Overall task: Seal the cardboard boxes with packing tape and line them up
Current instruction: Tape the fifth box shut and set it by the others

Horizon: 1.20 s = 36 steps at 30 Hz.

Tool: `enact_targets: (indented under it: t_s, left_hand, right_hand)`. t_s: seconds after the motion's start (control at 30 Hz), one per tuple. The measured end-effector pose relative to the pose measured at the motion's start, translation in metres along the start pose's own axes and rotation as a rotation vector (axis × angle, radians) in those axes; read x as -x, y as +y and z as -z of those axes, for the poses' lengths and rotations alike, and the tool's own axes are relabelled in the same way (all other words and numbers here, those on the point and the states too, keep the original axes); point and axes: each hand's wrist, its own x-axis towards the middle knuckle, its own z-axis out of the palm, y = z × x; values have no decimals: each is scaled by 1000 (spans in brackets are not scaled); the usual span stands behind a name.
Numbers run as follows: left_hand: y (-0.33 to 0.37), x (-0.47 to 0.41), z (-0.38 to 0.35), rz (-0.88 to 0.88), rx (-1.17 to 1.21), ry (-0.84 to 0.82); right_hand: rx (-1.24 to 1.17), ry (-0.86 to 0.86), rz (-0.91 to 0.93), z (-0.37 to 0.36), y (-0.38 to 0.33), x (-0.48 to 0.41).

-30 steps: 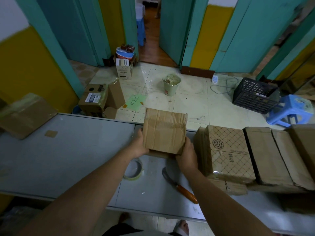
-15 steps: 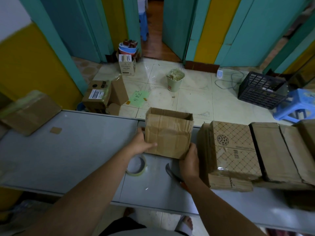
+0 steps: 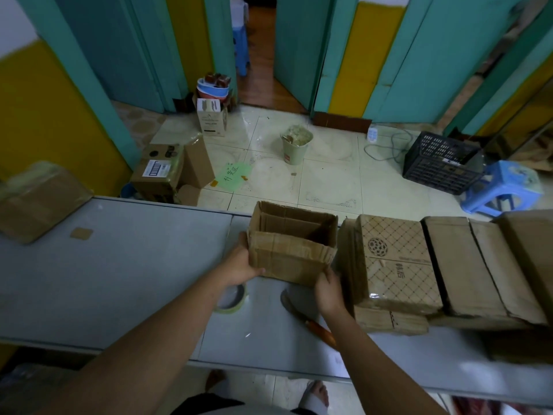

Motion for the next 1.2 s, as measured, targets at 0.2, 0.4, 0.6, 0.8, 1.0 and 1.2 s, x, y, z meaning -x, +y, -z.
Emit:
enact_targets:
  t_s: [0.2,0.4,0.6,0.8,1.0,1.2]
  left_hand:
    - [-4,5,26,165,333,-111]
    - [0,8,40,236,739,-232]
    - [4,6,36,217,641,-179]
    - [10,0,34,209,552,-85]
    - [14,-7,32,-94,507,-6]
    - [8,-5,27,-85,452,-3]
  right_hand:
    - [-312,66,-52,2,-2,11]
    - [-405,-56,-80,12,-19,6]
    - [-464,-140,-135,19,-23,3]
    - [-386,-60,-71,13,-29,1]
    - [-266,-36,320,18,-43,4]
    - [-63,-32,348,21,-45,2]
